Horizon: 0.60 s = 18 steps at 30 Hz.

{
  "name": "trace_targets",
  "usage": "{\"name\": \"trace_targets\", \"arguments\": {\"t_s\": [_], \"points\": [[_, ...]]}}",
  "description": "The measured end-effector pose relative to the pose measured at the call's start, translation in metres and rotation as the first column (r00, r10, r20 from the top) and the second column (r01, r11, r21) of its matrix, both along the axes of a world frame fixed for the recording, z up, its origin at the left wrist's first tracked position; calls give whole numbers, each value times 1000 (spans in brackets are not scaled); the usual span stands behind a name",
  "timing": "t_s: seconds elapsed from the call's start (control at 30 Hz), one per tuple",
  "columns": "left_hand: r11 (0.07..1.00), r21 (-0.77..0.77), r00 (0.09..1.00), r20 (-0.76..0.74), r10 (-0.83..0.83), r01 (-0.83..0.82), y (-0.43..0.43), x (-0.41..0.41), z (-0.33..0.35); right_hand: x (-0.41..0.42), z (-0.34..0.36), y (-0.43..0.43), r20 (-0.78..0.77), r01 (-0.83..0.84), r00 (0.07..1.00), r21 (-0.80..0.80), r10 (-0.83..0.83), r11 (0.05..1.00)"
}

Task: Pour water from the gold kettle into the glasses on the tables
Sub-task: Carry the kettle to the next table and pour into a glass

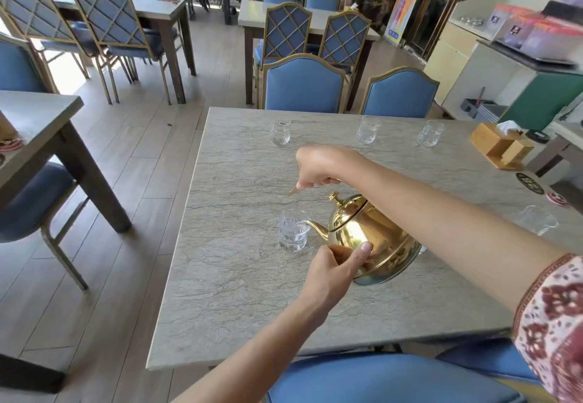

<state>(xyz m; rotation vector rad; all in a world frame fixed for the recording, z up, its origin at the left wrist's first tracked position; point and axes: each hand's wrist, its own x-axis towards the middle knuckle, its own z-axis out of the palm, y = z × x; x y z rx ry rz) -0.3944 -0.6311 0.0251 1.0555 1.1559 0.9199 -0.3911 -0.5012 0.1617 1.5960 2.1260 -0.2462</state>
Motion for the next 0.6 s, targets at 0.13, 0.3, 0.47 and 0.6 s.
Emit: {"name": "trace_targets", "arguments": {"t_s": [0.13, 0.3, 0.47, 0.6], "points": [[1000, 19, 1000, -14, -2, 2, 1, -2, -5, -1, 0, -1, 16, 25, 1000, -10, -25, 1000], [999, 31, 999, -50, 9, -8, 1, -1, -11, 10, -5, -3, -79, 59, 995, 39, -56, 997], [999, 23, 994, -111, -23, 26, -4, 3, -14, 45, -20, -9, -344, 165, 928, 31, -144, 986], [1000, 8, 979, -202, -24, 26, -8, 16, -11, 82, -19, -25, -530, 247, 819, -22, -221, 969]]}}
